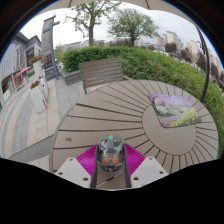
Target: Arrange mouse
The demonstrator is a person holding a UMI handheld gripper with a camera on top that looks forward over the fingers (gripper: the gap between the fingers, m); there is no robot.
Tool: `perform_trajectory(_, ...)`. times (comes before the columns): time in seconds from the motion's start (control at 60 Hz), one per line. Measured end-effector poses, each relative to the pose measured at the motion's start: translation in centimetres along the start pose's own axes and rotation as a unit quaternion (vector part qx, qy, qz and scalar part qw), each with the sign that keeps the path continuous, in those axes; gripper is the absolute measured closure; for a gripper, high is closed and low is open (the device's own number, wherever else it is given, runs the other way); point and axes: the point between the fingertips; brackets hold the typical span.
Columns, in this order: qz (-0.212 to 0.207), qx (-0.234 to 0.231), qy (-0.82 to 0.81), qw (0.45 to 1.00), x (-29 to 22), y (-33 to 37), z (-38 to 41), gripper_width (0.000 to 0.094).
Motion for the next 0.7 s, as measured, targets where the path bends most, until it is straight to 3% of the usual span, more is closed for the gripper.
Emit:
perform_trajectory(0.083,-0.005,-0.018,0.010,1.000,-1.7,1.1,-0.6,0.0569)
perform_trajectory(0.2,-0.055,-0.030,0.013,0.998,-8.4,3.1,-3.7,0.0569)
perform_trajectory(0.383,-0.118,0.032,-0.006,0.993,-19.1,0.3,-16.1,0.0570)
perform_trajectory(0.483,-0.099,0.063,-0.035,0.992,-20.0,-5.3,-23.0,0.0570)
perform_trajectory(0.6,-0.060,0.082,-0.031,0.994,-17.0,-11.3,-28.4,0.0564)
perform_trajectory(0.7,-0.028,0.068,-0.043,0.996,-14.1,-14.6,-29.5,0.0552)
Point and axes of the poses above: the point between the fingertips, and its own axes, seen from behind it with the camera up: z to the left, x down, y backward, against the way the camera looks, and after that the axes turned 7 degrees about x, right-handed
